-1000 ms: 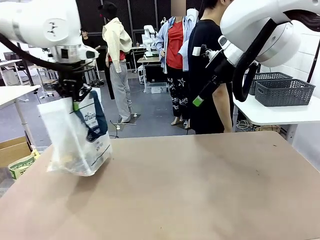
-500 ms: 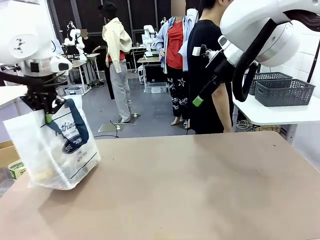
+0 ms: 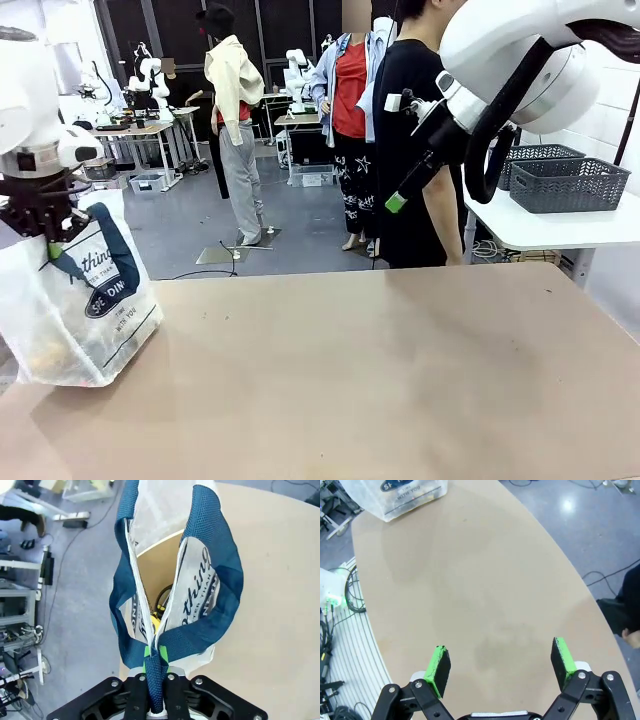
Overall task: Transfer purchased items from the store into the shopping bag.
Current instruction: Move the Reusable shopping bag to the right side of the table.
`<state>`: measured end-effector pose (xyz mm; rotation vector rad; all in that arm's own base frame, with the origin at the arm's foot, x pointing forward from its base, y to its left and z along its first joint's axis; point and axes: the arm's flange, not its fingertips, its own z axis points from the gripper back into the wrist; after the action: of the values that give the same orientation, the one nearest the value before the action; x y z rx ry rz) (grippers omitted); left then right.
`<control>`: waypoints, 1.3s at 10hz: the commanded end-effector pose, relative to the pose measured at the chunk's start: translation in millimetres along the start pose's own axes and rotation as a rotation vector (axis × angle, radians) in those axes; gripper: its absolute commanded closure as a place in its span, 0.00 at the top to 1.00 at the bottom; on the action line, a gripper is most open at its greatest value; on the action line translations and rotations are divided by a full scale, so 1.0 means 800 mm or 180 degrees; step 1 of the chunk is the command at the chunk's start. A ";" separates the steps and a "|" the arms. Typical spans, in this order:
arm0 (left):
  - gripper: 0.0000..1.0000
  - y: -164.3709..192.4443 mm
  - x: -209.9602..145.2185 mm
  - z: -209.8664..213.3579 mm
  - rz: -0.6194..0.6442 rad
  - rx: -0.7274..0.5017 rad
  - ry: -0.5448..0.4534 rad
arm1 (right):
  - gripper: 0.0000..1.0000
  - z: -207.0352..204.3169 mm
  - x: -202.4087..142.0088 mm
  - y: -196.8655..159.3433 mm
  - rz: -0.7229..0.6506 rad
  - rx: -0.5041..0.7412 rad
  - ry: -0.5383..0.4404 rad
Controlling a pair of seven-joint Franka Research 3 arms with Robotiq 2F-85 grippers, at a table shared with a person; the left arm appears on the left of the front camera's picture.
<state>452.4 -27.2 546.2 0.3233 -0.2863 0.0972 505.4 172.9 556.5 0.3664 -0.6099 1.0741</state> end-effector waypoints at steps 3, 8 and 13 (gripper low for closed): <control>0.00 -0.007 -0.032 -0.040 0.0124 -0.0056 0.0018 | 1.00 0.002 0.000 0.001 -0.0017 -0.0018 0.0054; 0.00 -0.002 -0.021 -0.032 0.0062 -0.0016 0.0046 | 1.00 0.002 0.000 0.001 -0.0017 -0.0018 0.0054; 0.00 -0.002 -0.021 -0.032 0.0062 -0.0016 0.0046 | 1.00 0.002 0.000 0.001 -0.0017 -0.0018 0.0054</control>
<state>443.5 -23.2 515.9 0.3139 -0.2778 0.1213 505.4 173.0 556.5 0.3665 -0.6099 1.0744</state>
